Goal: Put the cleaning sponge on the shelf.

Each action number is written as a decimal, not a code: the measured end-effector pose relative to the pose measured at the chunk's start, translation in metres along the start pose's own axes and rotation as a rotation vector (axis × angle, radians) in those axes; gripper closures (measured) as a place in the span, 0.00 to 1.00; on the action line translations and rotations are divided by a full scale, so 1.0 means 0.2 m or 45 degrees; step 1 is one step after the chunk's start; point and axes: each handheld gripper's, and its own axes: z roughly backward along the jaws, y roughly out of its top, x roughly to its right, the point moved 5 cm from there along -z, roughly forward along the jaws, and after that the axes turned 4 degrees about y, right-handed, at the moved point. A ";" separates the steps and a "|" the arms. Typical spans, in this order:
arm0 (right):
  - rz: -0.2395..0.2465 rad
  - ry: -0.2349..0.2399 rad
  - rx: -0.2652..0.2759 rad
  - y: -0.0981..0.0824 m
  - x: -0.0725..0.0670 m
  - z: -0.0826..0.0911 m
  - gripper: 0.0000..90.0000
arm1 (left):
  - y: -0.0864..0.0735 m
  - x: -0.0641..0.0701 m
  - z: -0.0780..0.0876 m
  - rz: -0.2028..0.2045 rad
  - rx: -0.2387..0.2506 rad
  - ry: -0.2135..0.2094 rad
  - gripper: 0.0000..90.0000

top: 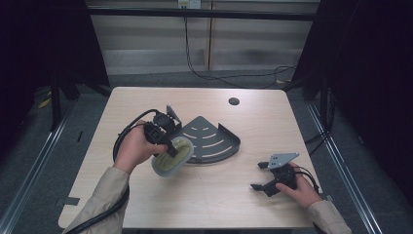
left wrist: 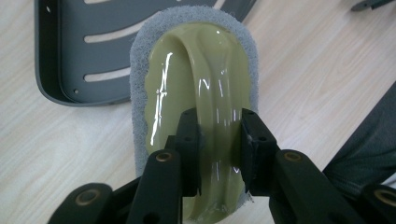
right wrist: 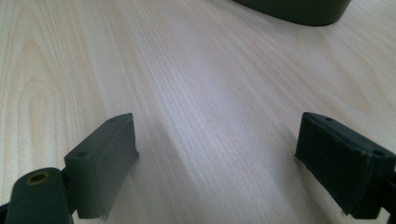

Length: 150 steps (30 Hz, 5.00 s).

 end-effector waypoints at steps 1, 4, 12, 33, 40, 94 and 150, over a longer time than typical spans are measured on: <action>-0.001 0.003 -0.001 0.00 0.00 0.00 0.13 | 0.01 0.00 0.00 0.002 0.005 -0.002 0.80; 0.000 0.001 0.000 0.00 0.00 0.00 0.13 | 0.03 -0.01 0.00 0.013 0.011 0.002 0.80; 0.000 0.001 0.000 0.00 0.00 0.00 0.13 | 0.07 -0.04 0.02 0.034 0.020 0.018 0.80; -0.002 0.003 -0.001 0.00 0.00 0.00 0.13 | 0.18 -0.11 0.01 0.063 0.012 0.063 0.80; -0.002 0.002 -0.001 0.00 0.00 0.00 0.13 | 0.22 -0.13 0.00 0.062 0.010 0.075 0.80; -0.003 0.004 -0.003 0.00 0.00 0.00 0.13 | 0.45 -0.21 -0.19 0.028 -0.019 0.122 0.80; -0.001 0.004 -0.001 0.00 0.00 0.00 0.13 | 0.39 -0.36 -0.39 0.069 0.026 0.108 0.80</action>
